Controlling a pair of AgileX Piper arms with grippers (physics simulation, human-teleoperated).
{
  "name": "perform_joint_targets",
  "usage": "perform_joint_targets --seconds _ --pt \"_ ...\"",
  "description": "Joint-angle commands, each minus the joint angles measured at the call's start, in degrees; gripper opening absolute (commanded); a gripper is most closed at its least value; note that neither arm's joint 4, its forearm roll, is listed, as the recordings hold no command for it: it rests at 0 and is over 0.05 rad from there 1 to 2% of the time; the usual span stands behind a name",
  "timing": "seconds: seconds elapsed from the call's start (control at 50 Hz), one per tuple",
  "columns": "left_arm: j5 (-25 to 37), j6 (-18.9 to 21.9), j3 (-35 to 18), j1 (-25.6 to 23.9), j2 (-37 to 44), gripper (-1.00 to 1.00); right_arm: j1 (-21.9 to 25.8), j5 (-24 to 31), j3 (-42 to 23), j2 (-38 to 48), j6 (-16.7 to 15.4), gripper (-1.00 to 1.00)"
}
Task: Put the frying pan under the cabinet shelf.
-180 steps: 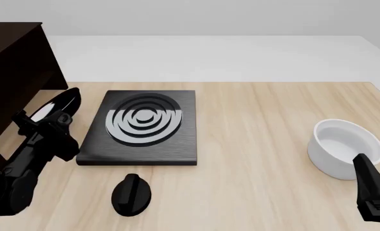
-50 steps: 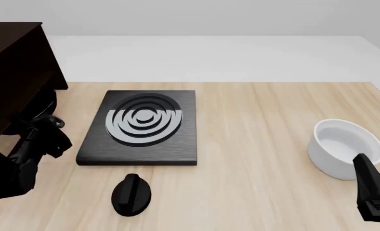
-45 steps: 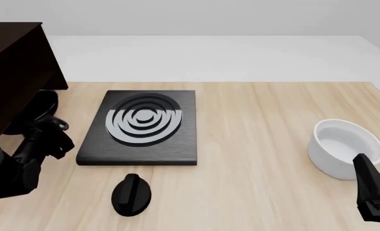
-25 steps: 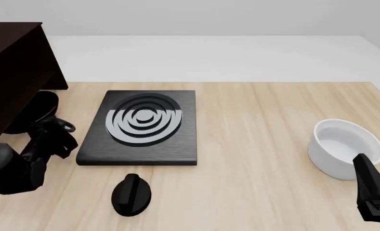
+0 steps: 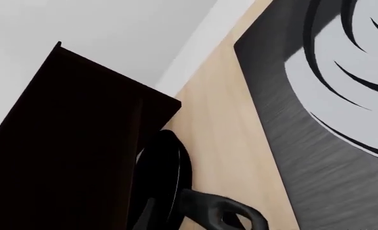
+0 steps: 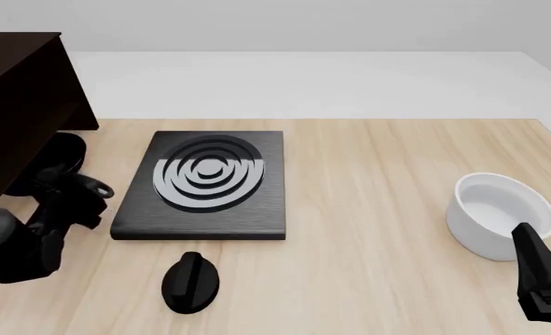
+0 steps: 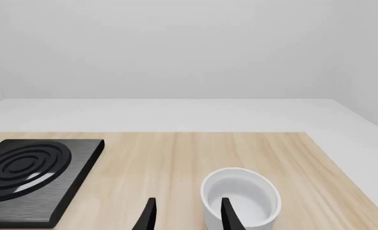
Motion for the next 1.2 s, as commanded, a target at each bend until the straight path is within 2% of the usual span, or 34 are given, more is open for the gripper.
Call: perform_joint_targets --seconds 0.02,0.32,0.7,0.92,1.2 --pt "3.5 8.0 2.6 0.3 -0.2 1.0 0.0 0.0 0.0 0.0 0.0 1.0" --pt "10.8 8.6 6.5 -1.4 -7.8 1.0 0.0 0.0 0.0 0.0 0.0 1.0" --pt "11.2 9.7 11.1 -2.3 -13.4 1.0 0.0 0.0 0.0 0.0 0.0 1.0" --pt "11.2 9.9 15.8 -2.5 -19.1 1.0 0.0 0.0 0.0 0.0 0.0 1.0" --pt "16.6 9.6 20.1 -3.3 -28.7 1.0 0.0 0.0 0.0 0.0 0.0 1.0"
